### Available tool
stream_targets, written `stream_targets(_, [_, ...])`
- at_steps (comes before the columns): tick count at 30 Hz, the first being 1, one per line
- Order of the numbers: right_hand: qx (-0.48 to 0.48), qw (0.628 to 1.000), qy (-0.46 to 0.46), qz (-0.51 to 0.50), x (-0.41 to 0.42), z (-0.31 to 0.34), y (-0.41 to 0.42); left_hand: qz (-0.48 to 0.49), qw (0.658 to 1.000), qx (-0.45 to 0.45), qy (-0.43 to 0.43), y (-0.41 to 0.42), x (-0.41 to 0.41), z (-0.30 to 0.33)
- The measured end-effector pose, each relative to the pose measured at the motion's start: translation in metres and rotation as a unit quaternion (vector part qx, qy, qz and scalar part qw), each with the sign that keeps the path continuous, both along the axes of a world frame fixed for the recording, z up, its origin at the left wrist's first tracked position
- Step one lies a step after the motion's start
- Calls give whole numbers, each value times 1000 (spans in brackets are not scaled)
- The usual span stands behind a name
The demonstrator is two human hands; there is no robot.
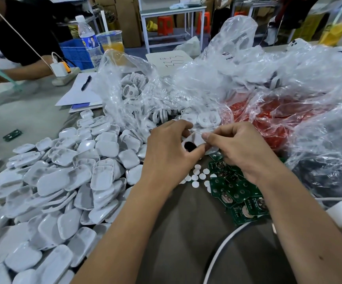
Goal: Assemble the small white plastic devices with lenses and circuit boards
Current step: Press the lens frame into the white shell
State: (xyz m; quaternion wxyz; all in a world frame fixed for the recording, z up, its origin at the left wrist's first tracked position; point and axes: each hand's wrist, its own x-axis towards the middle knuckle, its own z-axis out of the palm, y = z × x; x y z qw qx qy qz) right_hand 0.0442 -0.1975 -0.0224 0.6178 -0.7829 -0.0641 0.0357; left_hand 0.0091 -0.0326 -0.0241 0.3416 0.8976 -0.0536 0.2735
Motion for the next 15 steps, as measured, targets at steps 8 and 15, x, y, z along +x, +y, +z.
stream_targets(8, [-36,999,-1,-2,2,-1,-1,-24,997,-54,49,3,2,-4])
stream_targets(15, [-43,999,14,-1,-1,3,-4,-40,982,-141,118,7,4,-7])
